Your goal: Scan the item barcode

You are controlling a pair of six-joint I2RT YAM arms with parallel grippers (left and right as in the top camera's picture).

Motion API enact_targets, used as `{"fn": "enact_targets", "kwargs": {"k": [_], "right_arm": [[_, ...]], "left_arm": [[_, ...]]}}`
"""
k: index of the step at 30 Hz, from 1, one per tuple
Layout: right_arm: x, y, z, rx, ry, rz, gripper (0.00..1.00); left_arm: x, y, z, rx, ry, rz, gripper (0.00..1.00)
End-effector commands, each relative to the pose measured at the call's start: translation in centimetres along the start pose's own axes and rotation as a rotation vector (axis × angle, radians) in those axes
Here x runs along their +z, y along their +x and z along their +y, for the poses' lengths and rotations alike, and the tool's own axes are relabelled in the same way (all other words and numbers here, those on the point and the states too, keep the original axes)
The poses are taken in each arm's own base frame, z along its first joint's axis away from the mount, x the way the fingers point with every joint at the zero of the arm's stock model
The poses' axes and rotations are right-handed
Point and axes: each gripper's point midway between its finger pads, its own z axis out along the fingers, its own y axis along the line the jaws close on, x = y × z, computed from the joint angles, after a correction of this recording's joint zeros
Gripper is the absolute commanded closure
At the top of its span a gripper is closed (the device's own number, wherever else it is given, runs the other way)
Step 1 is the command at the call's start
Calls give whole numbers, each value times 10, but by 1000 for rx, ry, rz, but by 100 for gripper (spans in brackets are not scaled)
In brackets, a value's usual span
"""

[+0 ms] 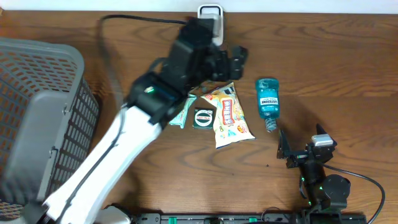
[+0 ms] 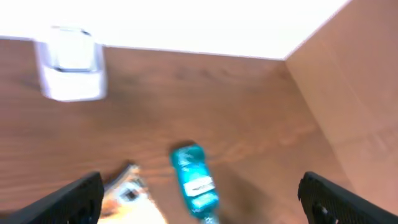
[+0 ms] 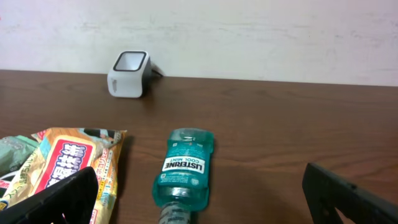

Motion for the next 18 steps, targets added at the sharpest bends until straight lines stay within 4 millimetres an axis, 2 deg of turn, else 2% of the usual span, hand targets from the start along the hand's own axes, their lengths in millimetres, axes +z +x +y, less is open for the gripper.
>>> {"fn": "enact_targets", "kwargs": {"k": [1,5,8,12,13,15,17,18], "right_arm": [[0,1,2,-12,-5,2,1],[0,1,2,-12,-5,2,1],[0,1,2,-12,-5,1,1],[0,1,2,-12,-5,1,1],[0,1,2,-12,-5,1,1],[0,1,2,-12,-5,2,1],[0,1,2,-12,-5,2,1],[0,1,2,-12,-5,2,1]], "left_arm": [[-64,-40,34,47,-169,-157,2],[-110,-48,62,32,-244,-187,2],[-152,-62,88,118,-332,-240,2],[-222,-97,123,142,-520,-438,2],[-249,-112,126,160,-560,-534,2],[-299,-139,120,182,-592,-726,2],[-336,-154,107,253,-620,-856,2],[-348,-158,102,284,-632,-896,2]]}}
